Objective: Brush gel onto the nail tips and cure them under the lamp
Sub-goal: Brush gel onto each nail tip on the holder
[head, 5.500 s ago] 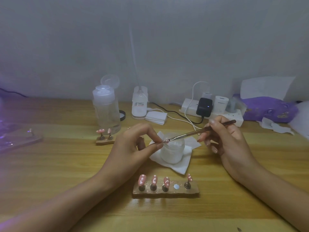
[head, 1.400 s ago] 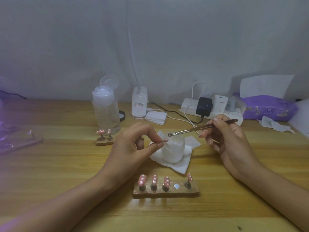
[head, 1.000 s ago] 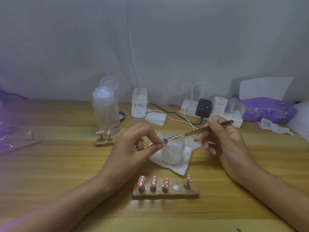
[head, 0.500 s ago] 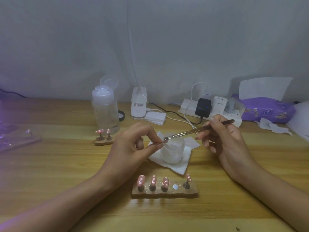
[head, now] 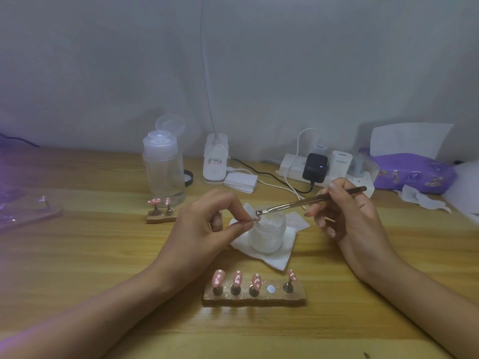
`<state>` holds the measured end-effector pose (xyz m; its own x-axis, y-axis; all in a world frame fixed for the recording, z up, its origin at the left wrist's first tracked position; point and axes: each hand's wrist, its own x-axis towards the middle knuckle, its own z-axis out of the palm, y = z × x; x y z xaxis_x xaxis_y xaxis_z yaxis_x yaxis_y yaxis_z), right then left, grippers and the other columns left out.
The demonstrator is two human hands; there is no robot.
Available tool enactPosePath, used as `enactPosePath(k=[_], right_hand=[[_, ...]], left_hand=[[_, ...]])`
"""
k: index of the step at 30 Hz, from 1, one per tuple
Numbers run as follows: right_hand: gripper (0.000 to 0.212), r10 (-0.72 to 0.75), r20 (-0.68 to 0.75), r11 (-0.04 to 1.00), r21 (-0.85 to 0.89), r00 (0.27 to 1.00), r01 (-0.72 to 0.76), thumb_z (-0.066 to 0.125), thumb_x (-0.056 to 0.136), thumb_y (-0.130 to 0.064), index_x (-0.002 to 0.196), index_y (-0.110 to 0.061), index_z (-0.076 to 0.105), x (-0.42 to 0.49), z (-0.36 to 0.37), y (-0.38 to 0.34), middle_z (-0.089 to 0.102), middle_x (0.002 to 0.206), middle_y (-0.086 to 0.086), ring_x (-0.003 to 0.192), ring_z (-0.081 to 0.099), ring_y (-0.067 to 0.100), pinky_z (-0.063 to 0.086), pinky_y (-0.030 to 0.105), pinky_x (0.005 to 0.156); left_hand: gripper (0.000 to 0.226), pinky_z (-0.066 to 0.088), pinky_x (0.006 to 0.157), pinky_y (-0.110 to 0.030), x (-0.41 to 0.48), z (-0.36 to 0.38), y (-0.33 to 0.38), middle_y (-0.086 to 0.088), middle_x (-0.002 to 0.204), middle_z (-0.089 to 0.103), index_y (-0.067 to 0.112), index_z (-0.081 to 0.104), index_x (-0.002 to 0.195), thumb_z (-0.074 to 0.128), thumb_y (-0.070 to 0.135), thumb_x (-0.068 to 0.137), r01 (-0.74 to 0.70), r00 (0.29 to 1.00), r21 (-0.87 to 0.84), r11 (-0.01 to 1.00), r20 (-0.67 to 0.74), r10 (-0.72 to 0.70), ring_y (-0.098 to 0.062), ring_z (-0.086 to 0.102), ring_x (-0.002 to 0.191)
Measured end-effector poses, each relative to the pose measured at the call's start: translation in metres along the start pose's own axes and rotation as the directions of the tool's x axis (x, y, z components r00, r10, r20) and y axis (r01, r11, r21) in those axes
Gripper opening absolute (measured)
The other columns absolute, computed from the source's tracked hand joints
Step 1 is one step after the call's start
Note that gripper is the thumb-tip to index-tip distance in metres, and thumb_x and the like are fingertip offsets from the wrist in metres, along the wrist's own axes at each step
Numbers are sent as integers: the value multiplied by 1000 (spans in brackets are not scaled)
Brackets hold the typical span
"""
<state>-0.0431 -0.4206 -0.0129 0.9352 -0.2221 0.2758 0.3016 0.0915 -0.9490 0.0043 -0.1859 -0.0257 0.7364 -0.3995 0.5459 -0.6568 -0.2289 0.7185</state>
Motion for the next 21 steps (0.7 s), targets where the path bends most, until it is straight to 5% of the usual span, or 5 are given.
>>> enactPosePath(k=[16, 21], right_hand=[[21, 14, 5, 1000, -6, 1000, -14, 58, 84, -42, 78, -23, 61, 2, -1, 3, 71, 71, 12, 51, 54, 13, 38, 17, 41], [18, 30, -27, 1000, 9, 999, -30, 58, 84, -41, 75, -25, 63, 2, -2, 2, 71, 70, 11, 52, 54, 13, 38, 18, 41]], left_hand=[[13, 37, 61, -10, 1, 0, -2, 22, 65, 51, 23, 69, 78, 79, 15, 81, -9, 1000, 14, 1000, -2, 9, -22, 40, 54], [10, 37, 61, -13, 0, 1, -2, 20, 64, 51, 24, 70, 79, 75, 33, 78, 3, 1000, -26, 1000, 4, -3, -24, 40, 54]])
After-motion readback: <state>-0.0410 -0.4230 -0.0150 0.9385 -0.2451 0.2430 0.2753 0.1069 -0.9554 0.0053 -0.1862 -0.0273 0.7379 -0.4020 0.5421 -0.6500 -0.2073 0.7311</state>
